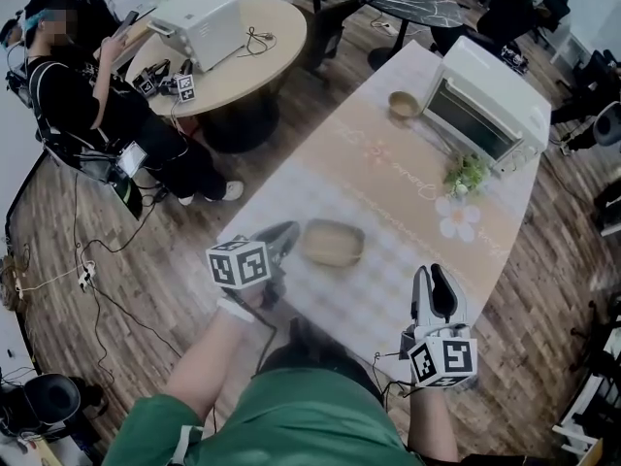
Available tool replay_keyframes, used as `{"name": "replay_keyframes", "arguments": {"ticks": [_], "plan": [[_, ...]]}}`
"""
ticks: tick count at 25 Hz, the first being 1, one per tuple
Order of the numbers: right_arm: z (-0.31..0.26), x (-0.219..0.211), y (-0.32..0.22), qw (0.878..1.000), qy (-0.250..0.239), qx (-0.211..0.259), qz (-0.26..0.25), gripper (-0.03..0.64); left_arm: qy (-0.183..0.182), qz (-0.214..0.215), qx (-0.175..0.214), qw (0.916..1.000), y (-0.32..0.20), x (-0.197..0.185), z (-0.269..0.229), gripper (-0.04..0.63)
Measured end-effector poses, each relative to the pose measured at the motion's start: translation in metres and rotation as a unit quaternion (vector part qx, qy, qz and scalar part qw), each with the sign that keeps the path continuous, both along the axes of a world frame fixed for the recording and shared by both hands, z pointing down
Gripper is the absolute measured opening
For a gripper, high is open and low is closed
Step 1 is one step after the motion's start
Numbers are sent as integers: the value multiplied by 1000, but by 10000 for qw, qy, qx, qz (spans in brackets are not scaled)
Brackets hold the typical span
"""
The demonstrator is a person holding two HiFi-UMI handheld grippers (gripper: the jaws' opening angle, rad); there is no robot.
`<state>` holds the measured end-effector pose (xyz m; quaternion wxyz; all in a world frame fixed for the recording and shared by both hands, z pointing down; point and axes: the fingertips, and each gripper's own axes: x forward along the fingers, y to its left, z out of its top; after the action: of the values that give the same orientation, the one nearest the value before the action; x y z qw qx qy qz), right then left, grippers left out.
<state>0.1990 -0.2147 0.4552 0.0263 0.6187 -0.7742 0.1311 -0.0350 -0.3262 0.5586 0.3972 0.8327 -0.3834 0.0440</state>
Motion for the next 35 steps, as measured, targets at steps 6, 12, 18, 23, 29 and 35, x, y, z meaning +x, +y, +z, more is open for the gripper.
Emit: {"name": "replay_keyframes", "arguments": {"ticks": [6,12,18,23,29,35], "plan": [[-25,3,1,9992,89,392,40,87,217,-26,445,9988,3,1,-50,41],[-43,9,4,9980,110,612,111,86,476,-81,797,9956,5,1,-94,41],[-70,11,6,9948,193,981,208,86,674,-54,1089,9918,4,1,-131,41],[-90,13,7,9914,337,1235,287,87,810,22,1336,9877,10,5,-157,41],[-115,14,4,9876,447,1478,292,87,981,61,1677,9809,13,7,-195,41],[-128,11,1,9853,602,1578,241,86,1098,6,1903,9756,16,2,-215,41]]}}
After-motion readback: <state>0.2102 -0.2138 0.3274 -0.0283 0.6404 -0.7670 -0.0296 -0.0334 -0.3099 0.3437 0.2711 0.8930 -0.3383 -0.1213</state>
